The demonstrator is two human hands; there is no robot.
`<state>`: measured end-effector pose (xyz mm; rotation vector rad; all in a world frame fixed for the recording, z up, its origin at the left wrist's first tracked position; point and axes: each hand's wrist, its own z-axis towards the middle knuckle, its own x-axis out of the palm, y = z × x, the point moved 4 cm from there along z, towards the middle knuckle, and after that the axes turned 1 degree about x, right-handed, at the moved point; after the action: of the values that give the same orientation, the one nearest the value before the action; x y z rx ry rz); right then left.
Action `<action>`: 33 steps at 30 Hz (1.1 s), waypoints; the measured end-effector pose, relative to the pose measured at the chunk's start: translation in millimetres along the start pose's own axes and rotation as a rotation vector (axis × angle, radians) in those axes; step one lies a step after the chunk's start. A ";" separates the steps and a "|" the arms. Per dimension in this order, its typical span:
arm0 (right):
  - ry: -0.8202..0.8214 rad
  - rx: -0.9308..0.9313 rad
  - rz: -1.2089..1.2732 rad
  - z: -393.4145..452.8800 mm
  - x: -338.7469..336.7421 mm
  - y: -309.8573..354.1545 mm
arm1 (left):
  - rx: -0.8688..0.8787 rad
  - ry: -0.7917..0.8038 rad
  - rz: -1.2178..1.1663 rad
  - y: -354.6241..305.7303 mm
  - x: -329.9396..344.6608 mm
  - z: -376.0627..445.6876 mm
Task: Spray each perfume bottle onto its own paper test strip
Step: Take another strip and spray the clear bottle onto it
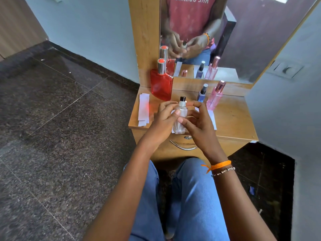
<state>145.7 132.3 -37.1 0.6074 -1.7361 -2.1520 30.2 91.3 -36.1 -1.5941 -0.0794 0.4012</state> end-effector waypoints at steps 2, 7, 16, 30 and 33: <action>-0.015 0.023 -0.027 -1.3 -6.5 -4.7 | 0.015 -0.091 0.233 -0.5 -3.8 4.1; -0.102 0.076 -0.031 -3.0 -23.2 -7.9 | -0.033 -0.230 0.738 0.1 -0.3 18.9; -0.047 0.054 0.085 -7.5 -22.7 -0.5 | -0.068 -0.331 0.815 12.1 8.8 33.7; 0.241 0.266 0.950 -14.4 0.5 -0.3 | -0.039 -0.365 0.252 5.6 -17.9 4.9; 0.263 0.215 0.989 -15.6 1.9 3.7 | -0.020 -0.338 0.191 -1.1 -18.0 1.3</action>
<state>151.9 117.4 -36.6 0.0177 -1.6208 -1.1604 13.2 87.4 -31.3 -1.5455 -0.1906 0.8191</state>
